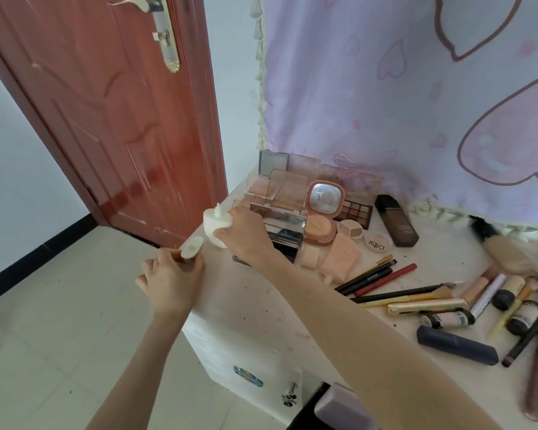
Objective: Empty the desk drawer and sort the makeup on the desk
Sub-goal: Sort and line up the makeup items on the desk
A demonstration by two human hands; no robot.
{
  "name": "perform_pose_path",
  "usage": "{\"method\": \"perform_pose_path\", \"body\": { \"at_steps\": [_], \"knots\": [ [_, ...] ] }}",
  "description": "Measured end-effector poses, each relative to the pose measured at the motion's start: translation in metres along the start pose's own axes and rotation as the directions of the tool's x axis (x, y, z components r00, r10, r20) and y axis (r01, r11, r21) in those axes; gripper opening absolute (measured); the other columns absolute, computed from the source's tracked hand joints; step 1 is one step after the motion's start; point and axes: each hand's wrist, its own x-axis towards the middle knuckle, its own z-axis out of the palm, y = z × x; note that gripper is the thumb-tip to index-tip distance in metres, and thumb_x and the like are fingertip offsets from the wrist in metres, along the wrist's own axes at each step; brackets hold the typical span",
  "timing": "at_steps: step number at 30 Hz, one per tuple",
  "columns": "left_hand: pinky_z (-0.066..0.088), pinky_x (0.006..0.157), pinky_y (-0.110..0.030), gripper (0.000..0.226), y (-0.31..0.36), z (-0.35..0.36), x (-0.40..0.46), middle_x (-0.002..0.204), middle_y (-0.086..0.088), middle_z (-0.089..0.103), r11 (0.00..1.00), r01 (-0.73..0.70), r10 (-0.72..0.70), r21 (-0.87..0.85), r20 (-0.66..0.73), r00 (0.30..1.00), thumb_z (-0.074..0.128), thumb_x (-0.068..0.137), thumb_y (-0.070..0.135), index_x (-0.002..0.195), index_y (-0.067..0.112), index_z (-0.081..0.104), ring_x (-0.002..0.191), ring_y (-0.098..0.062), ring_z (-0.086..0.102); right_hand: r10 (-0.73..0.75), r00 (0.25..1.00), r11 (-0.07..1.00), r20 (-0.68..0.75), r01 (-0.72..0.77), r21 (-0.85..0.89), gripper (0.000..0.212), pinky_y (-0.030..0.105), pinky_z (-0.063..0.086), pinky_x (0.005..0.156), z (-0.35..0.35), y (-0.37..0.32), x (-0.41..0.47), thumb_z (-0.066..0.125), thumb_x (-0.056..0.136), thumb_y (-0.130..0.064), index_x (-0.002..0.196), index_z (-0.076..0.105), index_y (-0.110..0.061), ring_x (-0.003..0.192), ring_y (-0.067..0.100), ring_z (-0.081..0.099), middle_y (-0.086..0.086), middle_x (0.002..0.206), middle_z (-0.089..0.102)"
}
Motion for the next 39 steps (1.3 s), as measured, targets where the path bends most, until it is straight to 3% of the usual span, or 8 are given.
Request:
{"method": "perform_pose_path", "body": {
  "at_steps": [6,8,12,21,32,39],
  "knots": [
    [0.021,0.086,-0.040,0.071,0.012,0.010,-0.007,0.099,-0.008,0.054,0.992,-0.040,0.040,0.116,0.006,0.999,0.032,0.063,0.069,0.089,0.007,0.055,0.105,-0.030,0.040,-0.022,0.999,0.999,0.038,0.023,-0.022,0.035,0.034,0.044,0.082,-0.003,0.000,-0.003,0.056,0.083,-0.015,0.113,0.058,0.001,0.100,0.030,0.055,0.016,0.114,0.054],
    [0.020,0.087,-0.039,0.076,0.014,0.011,-0.009,0.099,-0.006,0.052,0.990,-0.056,0.054,0.127,0.017,0.998,0.033,0.062,0.075,0.090,0.007,0.056,0.106,-0.030,0.039,-0.018,0.998,1.000,0.053,0.018,0.002,0.032,0.035,0.046,0.078,-0.004,0.001,-0.005,0.055,0.083,-0.016,0.111,0.058,0.000,0.096,0.029,0.055,0.015,0.109,0.056],
    [0.021,0.090,-0.040,0.056,0.012,0.012,-0.009,0.108,-0.008,0.055,0.986,-0.099,0.095,0.133,0.036,0.995,0.061,0.076,0.060,0.096,0.008,0.060,0.109,-0.029,0.038,-0.033,0.997,0.999,0.074,0.032,0.015,0.029,0.035,0.047,0.078,-0.008,0.002,-0.008,0.054,0.085,-0.018,0.108,0.059,-0.002,0.094,0.028,0.056,0.013,0.105,0.056],
    [0.015,0.083,-0.030,0.049,0.014,0.008,-0.004,0.098,0.004,0.052,0.997,-0.072,0.070,0.035,0.059,0.996,0.070,0.070,0.055,0.089,0.012,0.054,0.111,-0.023,0.037,-0.068,0.994,0.998,0.086,0.069,-0.009,0.032,0.036,0.048,0.083,-0.014,0.005,-0.012,0.055,0.087,-0.019,0.114,0.059,-0.001,0.100,0.028,0.057,0.014,0.112,0.062],
    [0.020,0.093,-0.037,0.056,0.021,0.003,-0.006,0.092,0.005,0.047,0.997,-0.066,0.069,-0.040,0.094,0.993,0.073,0.070,0.049,0.096,0.008,0.044,0.111,-0.024,0.040,-0.060,0.995,0.997,0.074,0.055,0.058,0.040,0.029,0.044,0.088,-0.019,0.009,-0.017,0.056,0.088,-0.019,0.125,0.054,-0.005,0.107,0.022,0.055,0.010,0.120,0.060],
    [0.021,0.100,-0.039,0.062,0.013,0.006,-0.021,0.116,-0.010,0.052,0.994,-0.101,0.103,-0.038,0.046,0.994,0.078,0.071,0.029,0.115,0.002,0.044,0.117,-0.029,0.043,-0.134,0.991,0.982,0.010,0.132,0.138,0.037,0.026,0.043,0.091,-0.045,0.019,-0.053,0.055,0.091,-0.018,0.127,0.054,-0.010,0.101,0.015,0.056,0.005,0.112,0.060]
  ]
}}
